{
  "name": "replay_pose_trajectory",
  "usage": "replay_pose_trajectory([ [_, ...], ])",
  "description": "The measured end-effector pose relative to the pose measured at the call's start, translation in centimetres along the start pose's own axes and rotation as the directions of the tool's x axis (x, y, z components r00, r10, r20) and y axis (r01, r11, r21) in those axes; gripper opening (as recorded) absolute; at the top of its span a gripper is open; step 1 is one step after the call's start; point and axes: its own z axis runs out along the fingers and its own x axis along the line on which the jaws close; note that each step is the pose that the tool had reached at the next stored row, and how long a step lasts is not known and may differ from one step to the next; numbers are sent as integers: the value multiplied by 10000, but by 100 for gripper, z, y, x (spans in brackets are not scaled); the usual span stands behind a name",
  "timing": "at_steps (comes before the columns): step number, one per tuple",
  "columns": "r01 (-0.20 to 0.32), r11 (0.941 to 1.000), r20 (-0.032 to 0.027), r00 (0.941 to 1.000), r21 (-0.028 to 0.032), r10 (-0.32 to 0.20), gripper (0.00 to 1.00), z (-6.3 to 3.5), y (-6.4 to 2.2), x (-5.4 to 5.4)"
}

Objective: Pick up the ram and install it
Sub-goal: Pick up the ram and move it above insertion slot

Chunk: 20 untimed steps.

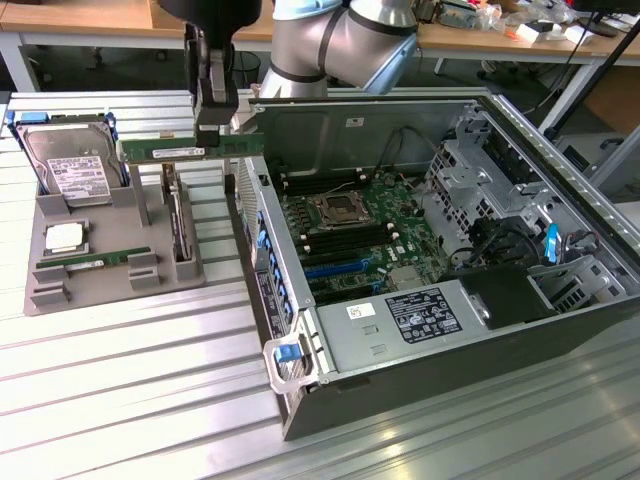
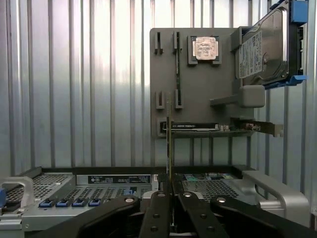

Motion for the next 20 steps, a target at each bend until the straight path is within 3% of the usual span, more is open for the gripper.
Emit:
replay_pose_trajectory([
  [12, 0, 10000, 0, 10000, 0, 0, 12, -17, -380, 0],
  [20, 0, 10000, 0, 10000, -1, 0, 12, -27, -587, 0],
])
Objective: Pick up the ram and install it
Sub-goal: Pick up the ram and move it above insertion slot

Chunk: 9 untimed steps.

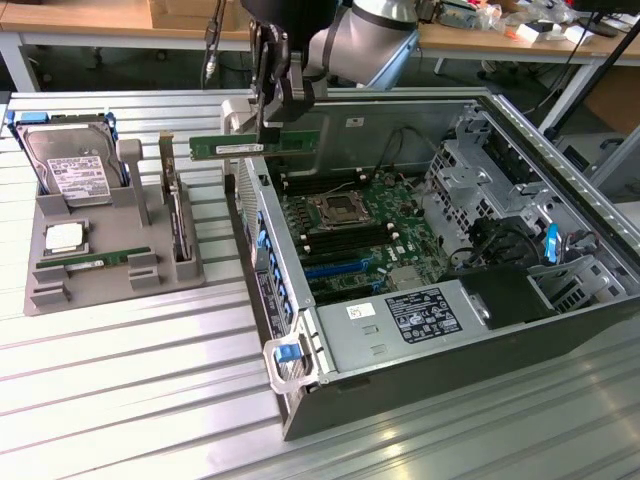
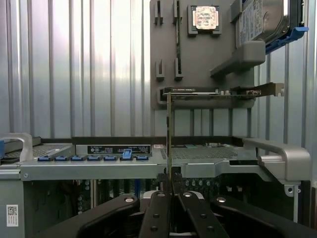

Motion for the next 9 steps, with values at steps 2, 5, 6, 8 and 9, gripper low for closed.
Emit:
replay_pose_trajectory([
  [2, 0, 10000, 0, 10000, 0, 0, 12, -2, -51, 0],
  [5, 0, 10000, 0, 10000, 0, 0, 12, -7, -156, 0],
  [6, 0, 10000, 0, 10000, 0, 0, 12, -8, -176, 0],
  [8, 0, 10000, 0, 10000, 0, 0, 12, -10, -227, 0],
  [9, 0, 10000, 0, 10000, 0, 0, 12, -11, -249, 0],
])
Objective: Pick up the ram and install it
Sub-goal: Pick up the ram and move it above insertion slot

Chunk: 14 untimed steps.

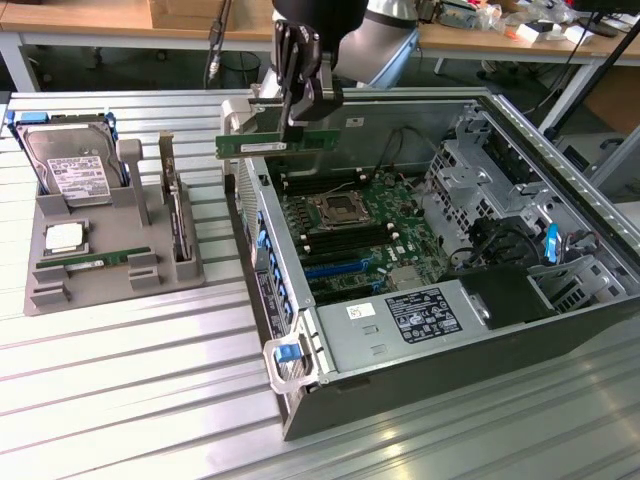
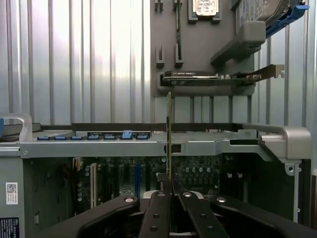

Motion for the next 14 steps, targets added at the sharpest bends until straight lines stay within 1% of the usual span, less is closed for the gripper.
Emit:
replay_pose_trajectory([
  [2, 0, 10000, 0, 10000, 0, 0, 12, -2, -50, 0],
  [5, -1, 10000, -1, 10000, 0, 1, 12, -5, -102, 0],
  [6, 0, 10000, 0, 10000, 1, 0, 12, -7, -151, 0],
  [12, -1, 10000, -1, 10000, 0, 1, 12, -11, -242, 0],
  [14, 0, 10000, -1, 10000, 0, 0, 12, -14, -302, 0],
])
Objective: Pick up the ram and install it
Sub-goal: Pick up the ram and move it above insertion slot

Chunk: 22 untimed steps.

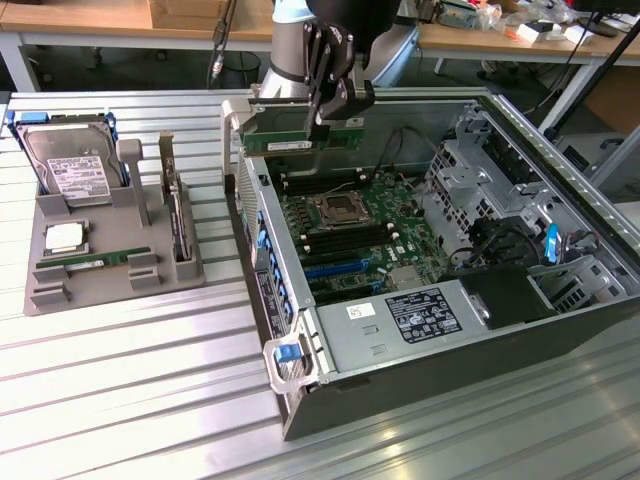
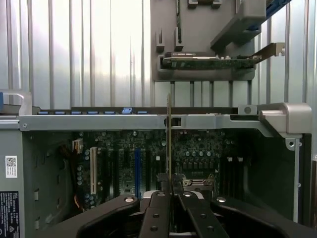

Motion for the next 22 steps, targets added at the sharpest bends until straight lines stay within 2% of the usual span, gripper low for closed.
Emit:
replay_pose_trajectory([
  [6, 1, 10000, 0, 10000, 0, -1, 12, -8, -185, 0],
  [16, 0, 10000, 0, 10000, 0, 0, 12, -16, -358, 0],
  [20, 0, 10000, 0, 10000, 0, 0, 12, -20, -443, 0],
  [22, 0, 10000, 1, 10000, 0, 0, 12, -23, -513, 0],
])
